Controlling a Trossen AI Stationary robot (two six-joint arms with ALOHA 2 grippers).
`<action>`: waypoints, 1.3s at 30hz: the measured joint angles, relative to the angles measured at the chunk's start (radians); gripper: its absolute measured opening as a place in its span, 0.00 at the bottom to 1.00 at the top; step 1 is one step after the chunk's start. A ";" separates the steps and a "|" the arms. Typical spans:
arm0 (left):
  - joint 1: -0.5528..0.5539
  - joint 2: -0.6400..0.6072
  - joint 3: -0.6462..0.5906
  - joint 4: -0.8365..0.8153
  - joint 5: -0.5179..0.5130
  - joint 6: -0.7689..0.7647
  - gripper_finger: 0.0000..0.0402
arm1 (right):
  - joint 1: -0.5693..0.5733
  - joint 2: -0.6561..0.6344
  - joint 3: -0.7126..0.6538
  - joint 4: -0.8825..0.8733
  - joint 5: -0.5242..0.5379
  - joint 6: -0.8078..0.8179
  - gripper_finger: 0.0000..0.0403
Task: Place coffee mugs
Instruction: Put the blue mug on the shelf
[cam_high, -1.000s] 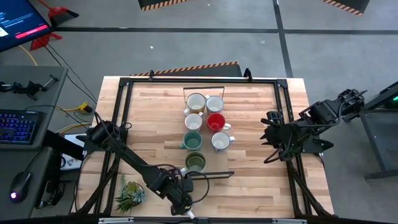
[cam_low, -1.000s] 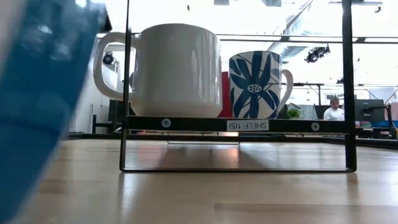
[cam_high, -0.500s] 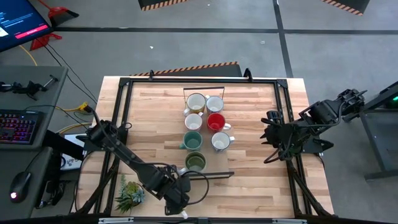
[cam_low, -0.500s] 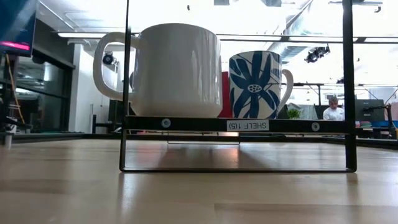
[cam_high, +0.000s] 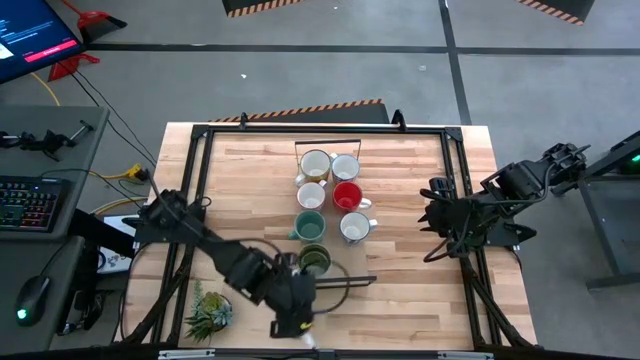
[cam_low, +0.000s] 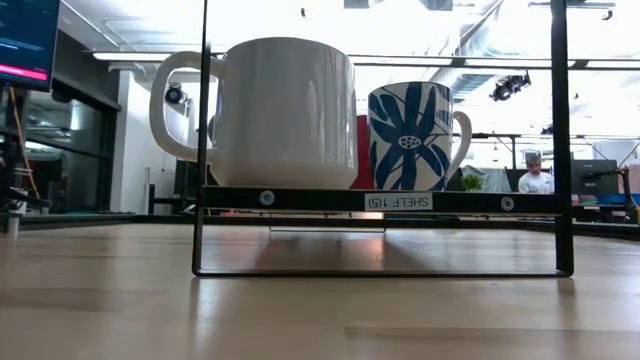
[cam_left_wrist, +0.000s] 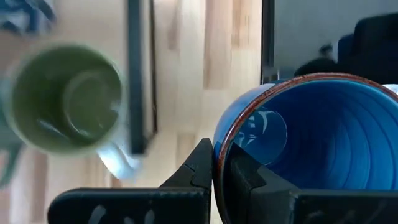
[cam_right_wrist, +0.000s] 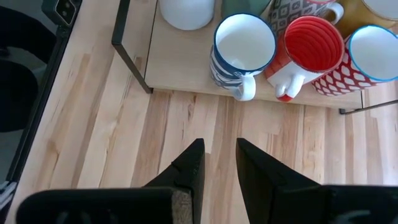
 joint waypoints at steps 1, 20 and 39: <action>0.012 0.000 0.010 -0.002 -0.003 0.016 0.01 | 0.000 0.000 0.000 -0.001 0.000 0.003 0.18; 0.100 0.154 0.026 0.323 0.031 0.270 0.01 | 0.000 -0.017 0.000 -0.060 0.019 0.014 0.18; 0.099 0.396 0.258 0.316 0.000 0.338 0.01 | 0.000 -0.041 0.000 -0.059 0.031 0.014 0.18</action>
